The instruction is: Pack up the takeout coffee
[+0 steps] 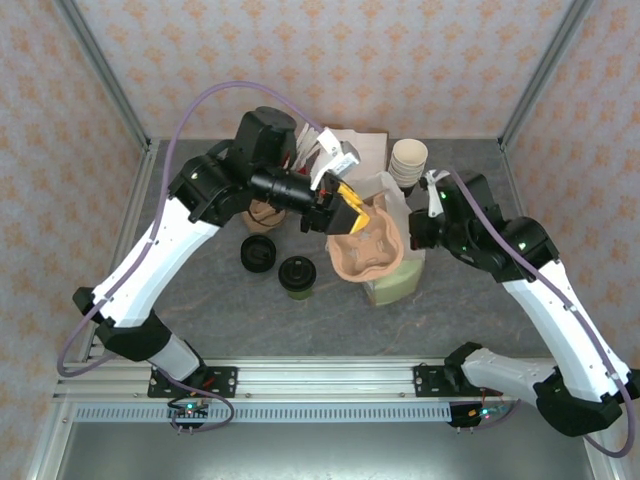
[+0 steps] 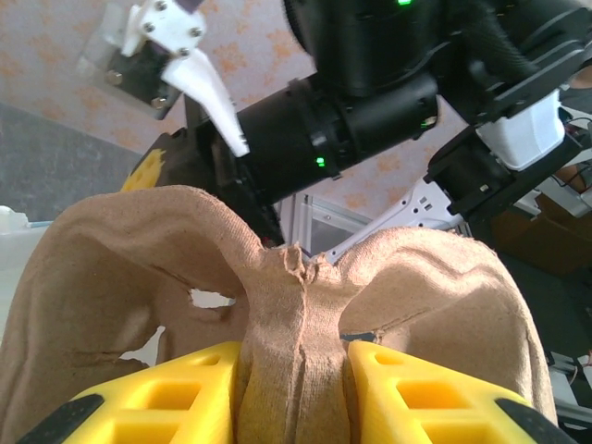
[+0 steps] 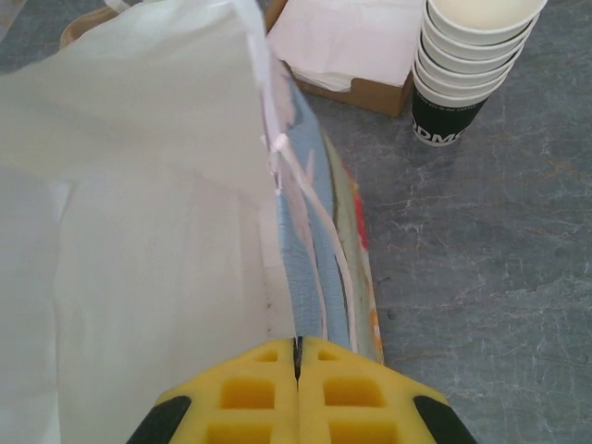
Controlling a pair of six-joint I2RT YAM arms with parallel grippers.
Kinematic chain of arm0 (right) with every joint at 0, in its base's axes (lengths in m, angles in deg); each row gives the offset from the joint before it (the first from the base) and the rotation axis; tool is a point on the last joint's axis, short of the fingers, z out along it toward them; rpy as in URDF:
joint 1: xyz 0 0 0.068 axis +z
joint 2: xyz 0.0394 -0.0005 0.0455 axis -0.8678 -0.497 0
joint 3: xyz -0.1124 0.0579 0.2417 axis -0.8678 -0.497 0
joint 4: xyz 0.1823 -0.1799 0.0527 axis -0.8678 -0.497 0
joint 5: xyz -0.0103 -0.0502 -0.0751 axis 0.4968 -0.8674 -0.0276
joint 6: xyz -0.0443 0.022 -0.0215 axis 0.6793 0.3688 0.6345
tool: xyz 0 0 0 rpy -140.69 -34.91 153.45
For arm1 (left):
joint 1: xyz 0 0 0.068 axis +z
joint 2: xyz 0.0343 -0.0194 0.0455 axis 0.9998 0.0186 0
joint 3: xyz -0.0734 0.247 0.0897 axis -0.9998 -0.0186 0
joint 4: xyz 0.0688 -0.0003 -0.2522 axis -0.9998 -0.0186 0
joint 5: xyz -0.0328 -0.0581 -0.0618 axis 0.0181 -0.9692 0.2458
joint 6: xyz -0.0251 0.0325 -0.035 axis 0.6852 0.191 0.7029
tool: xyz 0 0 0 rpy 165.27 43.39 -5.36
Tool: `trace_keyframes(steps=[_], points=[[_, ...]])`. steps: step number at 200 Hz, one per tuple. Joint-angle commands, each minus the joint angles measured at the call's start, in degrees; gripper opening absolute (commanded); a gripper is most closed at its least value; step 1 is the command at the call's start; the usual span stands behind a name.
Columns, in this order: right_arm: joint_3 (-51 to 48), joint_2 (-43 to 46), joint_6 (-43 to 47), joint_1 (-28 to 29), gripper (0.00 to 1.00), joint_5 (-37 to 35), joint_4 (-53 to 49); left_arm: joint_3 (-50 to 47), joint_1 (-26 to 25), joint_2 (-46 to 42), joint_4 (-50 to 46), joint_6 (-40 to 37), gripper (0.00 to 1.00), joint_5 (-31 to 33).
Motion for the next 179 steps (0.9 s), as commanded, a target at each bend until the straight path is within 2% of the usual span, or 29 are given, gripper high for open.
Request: trace_keyframes(steps=[1,74,139,179], points=[[-1.13,0.77,1.53,0.41,0.0,0.61,1.09,1.44,-0.53,1.36,1.49,1.78,0.33,-2.35],[-3.17,2.02,1.24,0.67,0.0,2.65,2.88,5.88,-0.45,6.65,2.7,4.59,0.32,-3.81],[-4.23,3.47,1.35,0.68,0.0,7.25,4.43,5.38,2.68,10.19,1.15,3.24,0.31,-5.73],[-4.39,4.22,1.23,0.73,0.0,7.36,4.08,6.27,4.53,12.39,-3.12,-1.1,0.31,-5.63]])
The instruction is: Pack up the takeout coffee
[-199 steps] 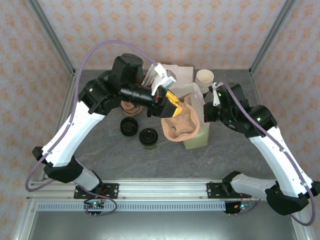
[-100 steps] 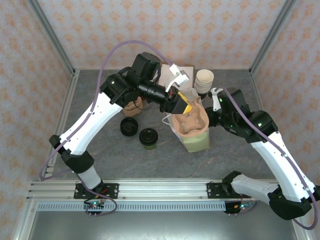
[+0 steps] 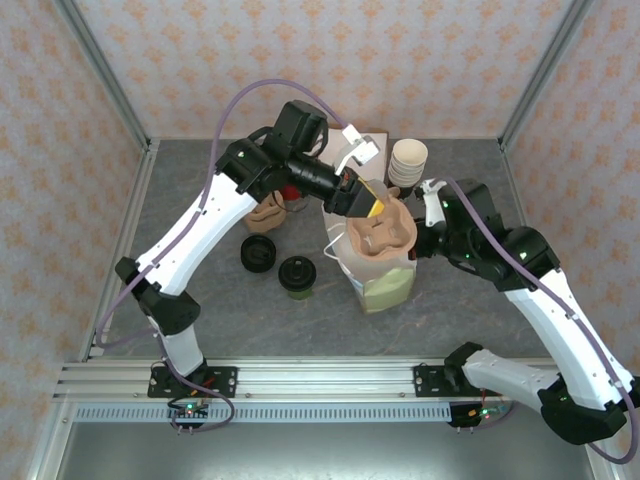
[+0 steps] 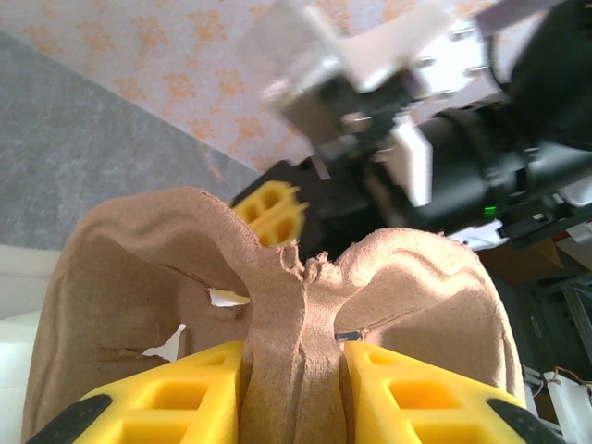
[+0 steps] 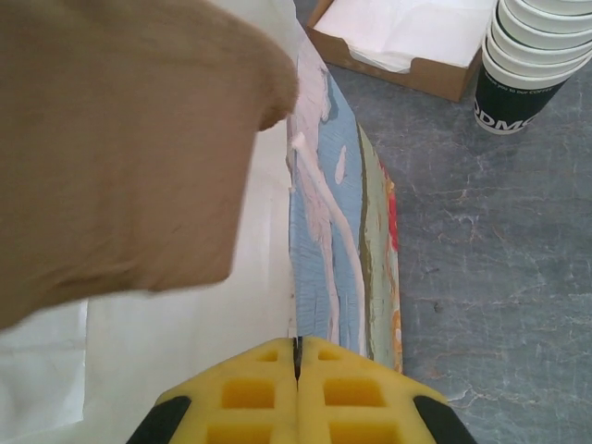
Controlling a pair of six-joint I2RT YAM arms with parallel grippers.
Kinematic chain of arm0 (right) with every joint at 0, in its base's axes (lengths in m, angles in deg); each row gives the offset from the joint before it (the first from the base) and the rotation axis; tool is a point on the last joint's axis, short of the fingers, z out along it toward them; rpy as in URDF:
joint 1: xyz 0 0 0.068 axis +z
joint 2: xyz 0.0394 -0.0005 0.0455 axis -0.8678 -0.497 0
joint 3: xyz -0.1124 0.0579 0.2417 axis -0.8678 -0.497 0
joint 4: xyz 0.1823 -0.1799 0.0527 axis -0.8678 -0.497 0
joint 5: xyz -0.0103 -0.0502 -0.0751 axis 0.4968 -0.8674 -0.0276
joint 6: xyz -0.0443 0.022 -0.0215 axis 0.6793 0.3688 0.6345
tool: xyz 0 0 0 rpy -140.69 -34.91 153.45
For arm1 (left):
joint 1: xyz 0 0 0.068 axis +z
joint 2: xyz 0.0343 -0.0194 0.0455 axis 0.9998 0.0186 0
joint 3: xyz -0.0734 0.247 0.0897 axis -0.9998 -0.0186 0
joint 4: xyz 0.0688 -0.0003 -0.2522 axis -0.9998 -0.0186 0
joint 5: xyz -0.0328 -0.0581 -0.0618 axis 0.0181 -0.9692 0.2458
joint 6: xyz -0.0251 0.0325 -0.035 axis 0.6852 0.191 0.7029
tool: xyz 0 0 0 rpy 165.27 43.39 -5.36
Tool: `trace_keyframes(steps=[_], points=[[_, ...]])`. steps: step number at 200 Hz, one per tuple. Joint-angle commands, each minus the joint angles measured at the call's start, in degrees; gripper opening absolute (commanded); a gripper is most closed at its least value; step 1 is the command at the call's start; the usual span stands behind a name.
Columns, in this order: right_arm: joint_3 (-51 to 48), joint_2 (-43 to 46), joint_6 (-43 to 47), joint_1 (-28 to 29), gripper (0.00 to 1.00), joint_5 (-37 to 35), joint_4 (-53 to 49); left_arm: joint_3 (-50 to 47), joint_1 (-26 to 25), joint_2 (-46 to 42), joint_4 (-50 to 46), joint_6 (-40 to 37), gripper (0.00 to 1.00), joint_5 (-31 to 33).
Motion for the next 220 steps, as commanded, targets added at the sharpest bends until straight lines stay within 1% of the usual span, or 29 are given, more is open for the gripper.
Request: trace_keyframes(steps=[1,31,45,79,95,111,144,181,220], points=[[-0.48,1.38,0.61,0.37,0.0,0.83,1.76,2.22,0.98,0.87,-3.07,-3.17,0.31,-1.27],[-0.73,1.73,0.39,0.35,0.0,1.51,1.92,1.52,1.13,2.38,-6.16,-7.83,0.31,-0.56],[-0.73,1.75,0.24,0.35,0.0,1.39,1.86,0.99,1.1,2.53,-7.53,-10.37,0.31,-1.2],[-0.51,1.99,-0.85,0.34,0.0,1.22,1.93,-2.93,1.0,1.39,-7.19,-15.73,0.31,0.1],[-0.47,2.16,-0.99,0.36,0.0,1.7,2.18,-4.39,0.79,1.26,-7.52,-17.99,0.31,1.66],[-0.6,2.34,-1.08,0.35,0.0,2.14,2.29,-5.55,0.82,1.6,-7.71,-19.27,0.31,2.29],[-0.64,2.43,-1.19,0.34,0.0,3.11,2.36,-8.95,0.52,1.28,-4.2,-19.1,0.31,4.1],[-0.99,2.61,-2.43,0.34,0.0,5.12,3.23,-13.75,-0.52,-0.51,2.55,-17.36,0.31,9.85],[-2.91,3.21,-4.88,0.36,0.0,6.83,4.9,-19.57,-1.76,-2.96,11.38,-13.84,0.3,13.68]])
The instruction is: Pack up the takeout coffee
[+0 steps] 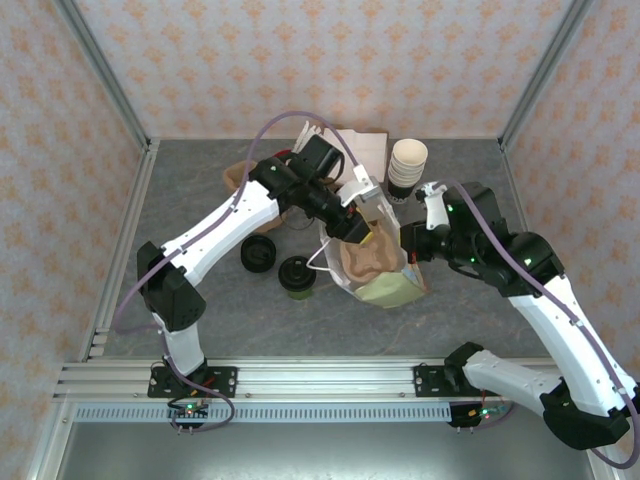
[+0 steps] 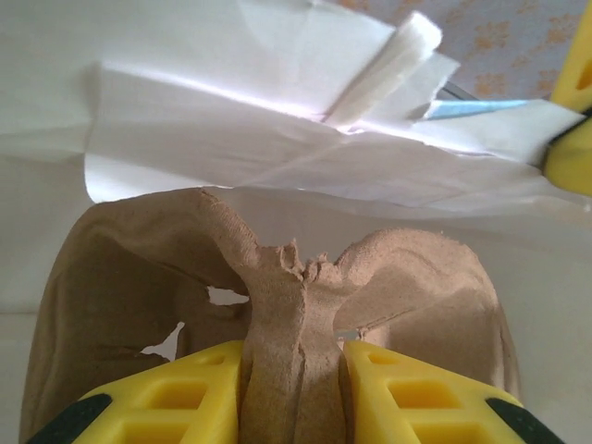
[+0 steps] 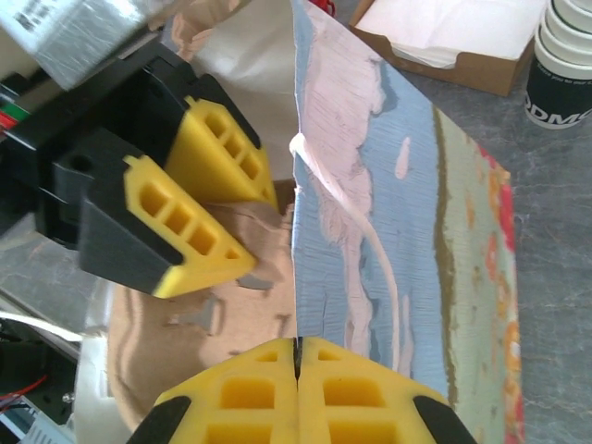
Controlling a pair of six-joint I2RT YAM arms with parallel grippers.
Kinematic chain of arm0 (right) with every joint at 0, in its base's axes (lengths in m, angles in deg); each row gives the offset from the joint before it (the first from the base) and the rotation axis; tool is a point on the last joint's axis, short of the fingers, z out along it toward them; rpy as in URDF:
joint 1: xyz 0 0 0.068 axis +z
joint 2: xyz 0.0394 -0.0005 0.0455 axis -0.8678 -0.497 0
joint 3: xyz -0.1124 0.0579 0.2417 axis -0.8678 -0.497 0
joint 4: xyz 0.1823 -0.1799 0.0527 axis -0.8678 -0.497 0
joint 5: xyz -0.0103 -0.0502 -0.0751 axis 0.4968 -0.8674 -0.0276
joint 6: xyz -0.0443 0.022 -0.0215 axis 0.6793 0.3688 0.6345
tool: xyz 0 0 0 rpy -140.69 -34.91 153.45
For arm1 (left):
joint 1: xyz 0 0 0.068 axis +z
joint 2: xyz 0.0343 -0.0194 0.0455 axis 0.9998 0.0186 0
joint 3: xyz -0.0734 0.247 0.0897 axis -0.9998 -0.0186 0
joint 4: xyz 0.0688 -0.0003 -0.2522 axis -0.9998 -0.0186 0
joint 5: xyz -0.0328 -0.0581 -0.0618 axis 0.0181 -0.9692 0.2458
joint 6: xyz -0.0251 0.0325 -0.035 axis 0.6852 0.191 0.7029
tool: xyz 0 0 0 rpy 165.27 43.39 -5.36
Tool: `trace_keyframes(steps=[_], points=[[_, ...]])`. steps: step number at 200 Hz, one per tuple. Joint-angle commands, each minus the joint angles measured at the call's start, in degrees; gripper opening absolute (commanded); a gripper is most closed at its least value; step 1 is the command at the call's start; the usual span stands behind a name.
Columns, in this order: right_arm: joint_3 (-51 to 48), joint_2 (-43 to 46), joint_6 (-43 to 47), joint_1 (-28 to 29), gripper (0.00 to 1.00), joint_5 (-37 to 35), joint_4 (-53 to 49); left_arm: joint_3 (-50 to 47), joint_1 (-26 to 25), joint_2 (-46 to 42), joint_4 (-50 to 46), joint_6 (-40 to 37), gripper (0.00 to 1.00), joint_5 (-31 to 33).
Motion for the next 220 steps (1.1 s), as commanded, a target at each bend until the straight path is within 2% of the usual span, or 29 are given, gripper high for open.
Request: trace_keyframes(steps=[1,48,93,155,220], points=[[-1.29,1.38,-2.38,0.35,0.0,1.64,3.08,-2.61,-0.96,-4.23,8.42,2.4,0.3,3.96],[-4.89,3.51,-7.08,0.28,0.0,-1.47,3.86,-11.13,-1.45,-9.38,18.57,5.38,0.3,6.5],[-8.74,4.95,-13.34,-0.68,0.0,-2.09,5.57,-18.11,-3.18,-13.48,23.01,2.13,0.31,9.39],[-9.1,3.21,-19.95,-2.67,0.0,1.11,5.93,-20.15,-4.96,-15.04,24.21,-0.96,0.31,14.13],[-7.66,3.2,-23.63,-5.68,0.0,6.49,6.73,-18.98,-5.05,-13.93,29.17,1.43,0.31,17.96]])
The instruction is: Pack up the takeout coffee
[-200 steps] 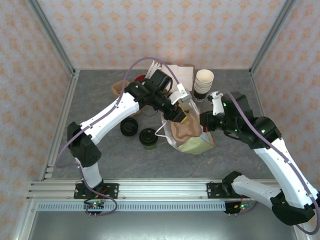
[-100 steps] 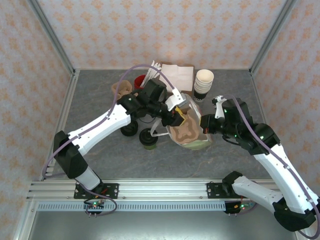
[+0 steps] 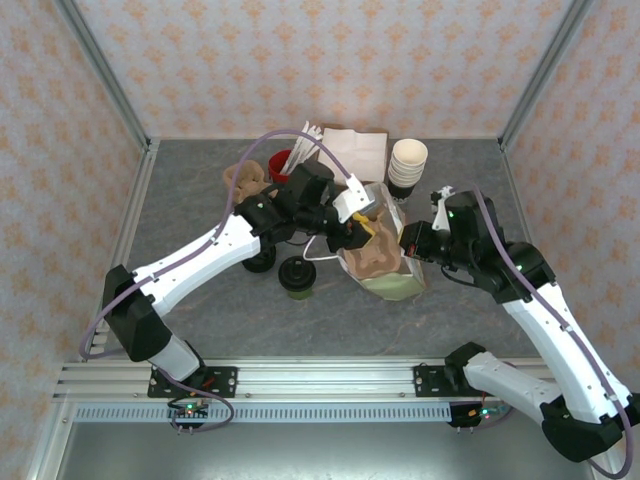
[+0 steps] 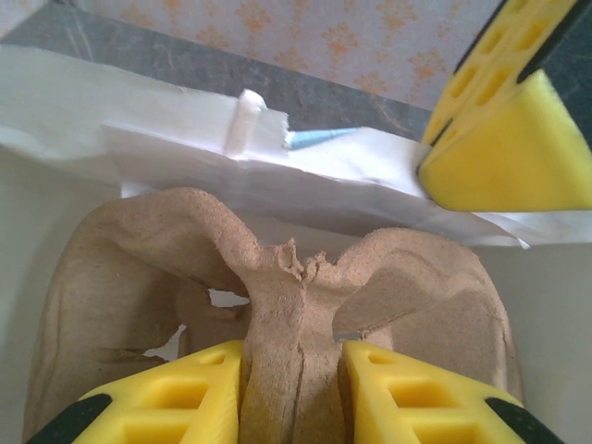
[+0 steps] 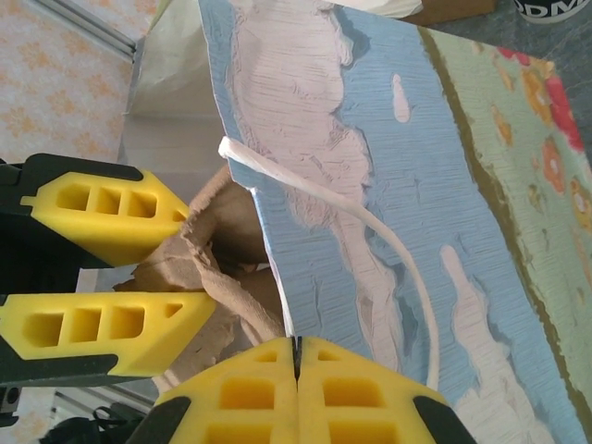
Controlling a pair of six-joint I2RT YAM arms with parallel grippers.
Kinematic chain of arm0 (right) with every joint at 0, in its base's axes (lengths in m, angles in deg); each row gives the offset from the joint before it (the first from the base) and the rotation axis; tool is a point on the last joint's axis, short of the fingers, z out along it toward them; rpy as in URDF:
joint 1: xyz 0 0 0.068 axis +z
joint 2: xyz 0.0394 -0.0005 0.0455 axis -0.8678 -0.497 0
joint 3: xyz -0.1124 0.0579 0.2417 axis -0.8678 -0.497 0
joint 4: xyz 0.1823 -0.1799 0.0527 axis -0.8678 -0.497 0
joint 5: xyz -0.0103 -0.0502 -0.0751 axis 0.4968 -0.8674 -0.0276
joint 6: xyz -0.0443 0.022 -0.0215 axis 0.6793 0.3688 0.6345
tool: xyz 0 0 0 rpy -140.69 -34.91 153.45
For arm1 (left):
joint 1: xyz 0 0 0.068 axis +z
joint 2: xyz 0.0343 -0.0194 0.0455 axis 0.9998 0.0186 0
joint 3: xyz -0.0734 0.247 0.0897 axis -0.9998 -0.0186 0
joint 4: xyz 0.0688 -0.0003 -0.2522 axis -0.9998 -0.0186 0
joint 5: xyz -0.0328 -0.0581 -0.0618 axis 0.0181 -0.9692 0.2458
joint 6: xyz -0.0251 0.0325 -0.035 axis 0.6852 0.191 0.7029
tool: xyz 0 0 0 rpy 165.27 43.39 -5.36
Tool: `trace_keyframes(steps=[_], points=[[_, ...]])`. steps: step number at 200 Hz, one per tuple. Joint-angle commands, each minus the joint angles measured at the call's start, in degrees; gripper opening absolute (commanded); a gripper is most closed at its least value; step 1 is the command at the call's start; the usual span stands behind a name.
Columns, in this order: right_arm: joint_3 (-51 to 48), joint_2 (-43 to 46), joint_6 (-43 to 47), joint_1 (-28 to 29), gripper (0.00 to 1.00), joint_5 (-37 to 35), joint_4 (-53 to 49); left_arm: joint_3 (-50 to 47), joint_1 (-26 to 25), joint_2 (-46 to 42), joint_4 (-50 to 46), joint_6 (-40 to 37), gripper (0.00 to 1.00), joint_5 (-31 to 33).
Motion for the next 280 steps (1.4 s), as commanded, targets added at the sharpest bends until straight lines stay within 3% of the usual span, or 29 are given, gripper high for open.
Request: trace_keyframes(steps=[1,86,156,280], points=[[1.26,-0.1,-3.09,-1.05,0.0,3.29,0.0,1.42,-0.44,-0.58,3.75,0.64,0.3,2.32],[-2.25,1.57,-8.82,-2.25,0.0,7.34,4.98,10.24,-0.33,0.82,-9.89,-3.53,0.31,-1.86],[-7.22,2.52,-3.6,-2.22,0.0,-1.38,0.33,10.8,-0.29,6.41,-10.12,-3.2,0.31,-4.24],[-2.48,1.83,2.66,-2.26,0.0,-11.15,-6.33,14.48,-0.9,14.71,-13.79,-6.41,0.3,-6.21]])
